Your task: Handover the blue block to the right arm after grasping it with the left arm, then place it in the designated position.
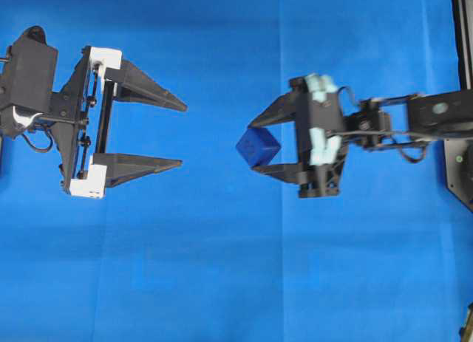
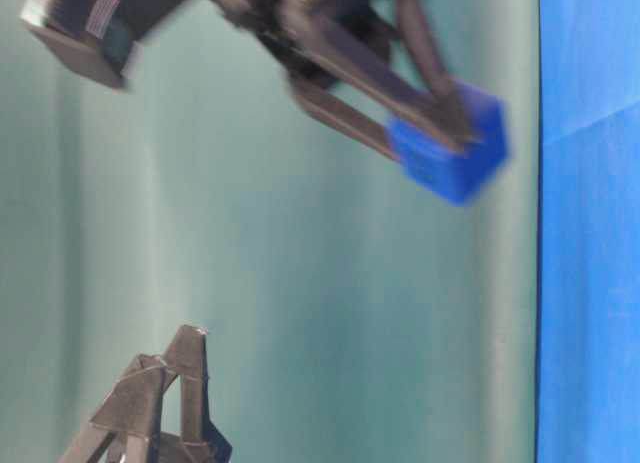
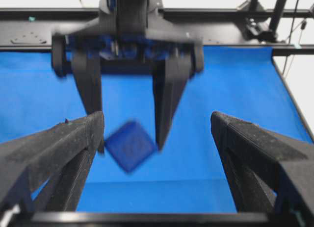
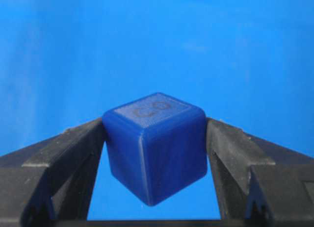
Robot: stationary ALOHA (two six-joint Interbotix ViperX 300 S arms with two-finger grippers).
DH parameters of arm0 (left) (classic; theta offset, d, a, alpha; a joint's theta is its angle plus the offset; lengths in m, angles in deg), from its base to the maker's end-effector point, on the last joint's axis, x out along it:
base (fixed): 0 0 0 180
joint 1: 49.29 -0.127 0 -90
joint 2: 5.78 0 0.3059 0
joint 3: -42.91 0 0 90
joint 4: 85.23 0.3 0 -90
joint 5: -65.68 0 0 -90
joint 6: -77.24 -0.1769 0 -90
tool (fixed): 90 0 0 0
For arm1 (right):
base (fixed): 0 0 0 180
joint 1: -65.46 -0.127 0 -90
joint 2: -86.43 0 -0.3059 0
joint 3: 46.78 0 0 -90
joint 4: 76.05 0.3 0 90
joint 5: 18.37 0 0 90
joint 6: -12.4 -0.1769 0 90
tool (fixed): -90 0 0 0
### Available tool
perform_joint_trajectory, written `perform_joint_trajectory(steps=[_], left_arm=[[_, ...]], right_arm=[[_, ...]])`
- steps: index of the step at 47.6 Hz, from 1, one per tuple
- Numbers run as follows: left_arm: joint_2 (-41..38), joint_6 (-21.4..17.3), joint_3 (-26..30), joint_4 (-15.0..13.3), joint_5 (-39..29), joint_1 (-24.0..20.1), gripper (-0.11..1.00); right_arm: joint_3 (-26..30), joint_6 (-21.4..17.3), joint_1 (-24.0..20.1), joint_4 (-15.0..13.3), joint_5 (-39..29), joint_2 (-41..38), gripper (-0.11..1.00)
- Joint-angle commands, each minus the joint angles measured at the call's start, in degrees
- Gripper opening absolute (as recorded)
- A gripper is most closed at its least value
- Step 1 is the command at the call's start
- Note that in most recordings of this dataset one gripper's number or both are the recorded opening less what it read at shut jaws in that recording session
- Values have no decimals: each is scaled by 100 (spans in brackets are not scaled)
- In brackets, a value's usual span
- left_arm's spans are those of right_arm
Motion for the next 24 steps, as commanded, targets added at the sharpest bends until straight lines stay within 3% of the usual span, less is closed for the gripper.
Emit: perform_joint_trajectory(steps=[1, 24], left_arm=[[35, 9, 149, 9, 44, 18, 93], [0, 18, 167, 9, 44, 18, 93]], right_arm=[[176, -9, 18, 44, 352, -316, 49], [396, -9, 44, 325, 1705, -1749, 49]])
